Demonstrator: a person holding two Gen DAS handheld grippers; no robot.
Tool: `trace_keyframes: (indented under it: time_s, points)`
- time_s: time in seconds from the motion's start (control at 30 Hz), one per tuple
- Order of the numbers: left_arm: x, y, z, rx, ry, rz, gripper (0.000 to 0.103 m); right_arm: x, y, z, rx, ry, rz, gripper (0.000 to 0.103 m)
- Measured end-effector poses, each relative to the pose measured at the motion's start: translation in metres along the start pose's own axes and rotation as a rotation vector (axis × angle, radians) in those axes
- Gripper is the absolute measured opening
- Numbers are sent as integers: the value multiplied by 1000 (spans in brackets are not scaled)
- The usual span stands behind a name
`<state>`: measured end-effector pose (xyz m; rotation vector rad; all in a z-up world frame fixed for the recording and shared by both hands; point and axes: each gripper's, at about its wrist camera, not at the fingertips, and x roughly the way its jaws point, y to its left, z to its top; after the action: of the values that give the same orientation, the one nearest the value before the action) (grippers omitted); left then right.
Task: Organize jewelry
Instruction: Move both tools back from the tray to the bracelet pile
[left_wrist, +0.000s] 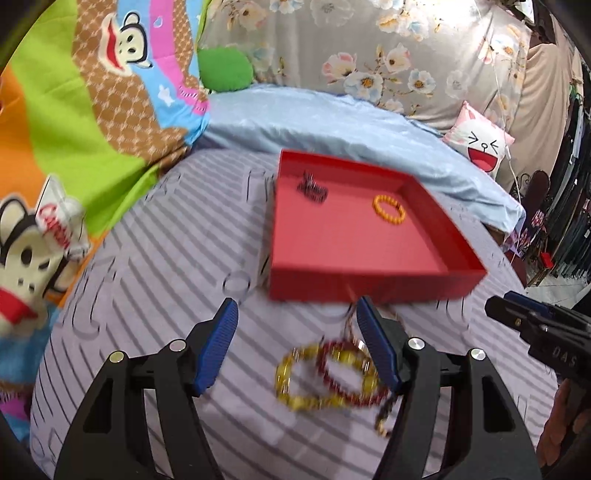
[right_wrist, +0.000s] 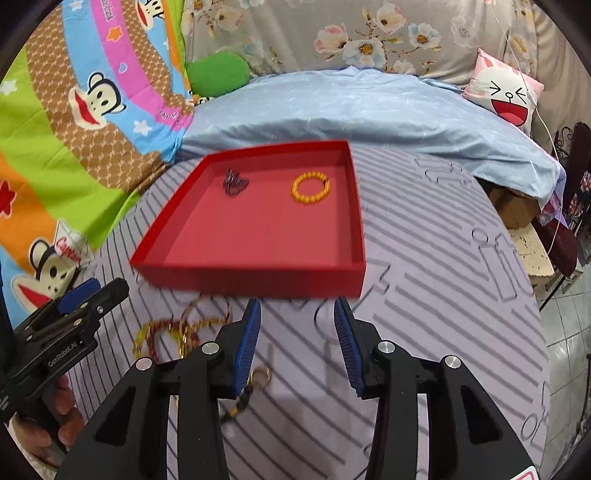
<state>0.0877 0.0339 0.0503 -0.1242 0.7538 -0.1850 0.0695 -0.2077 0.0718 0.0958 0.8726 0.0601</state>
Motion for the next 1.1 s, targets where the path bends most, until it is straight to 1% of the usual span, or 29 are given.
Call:
trace_keyframes:
  time_s: [0.27,0.37,0.43,0.5,0.57,0.8,0.93,1.1]
  points:
    - [-7,-1,-39,2,26,14,63,1,15,-51,-6,38,1,41]
    - [-8,-3,-49,10,27,20,66,4,20,-64,-14,49,3,41]
    - [-7,-1,-55,1,43,17,66,6,24,-68,-10,56,17,41]
    - [-6,3,-57,-24,51,3,67,8,28,-70,-12,58,25,44]
    - [-7,8,-56,-50,46,8,69,9,33,-67,-22,50,30,48]
    - [-8,18,-58,-90,58,33,69,23,51,-51,-49,44,56,58]
    - [-7,24,-58,-111,68,33,69,36,59,-45,-57,54,63,60]
    - [-5,23,-56,-95,71,53,69,49,64,-41,-59,72,63,62]
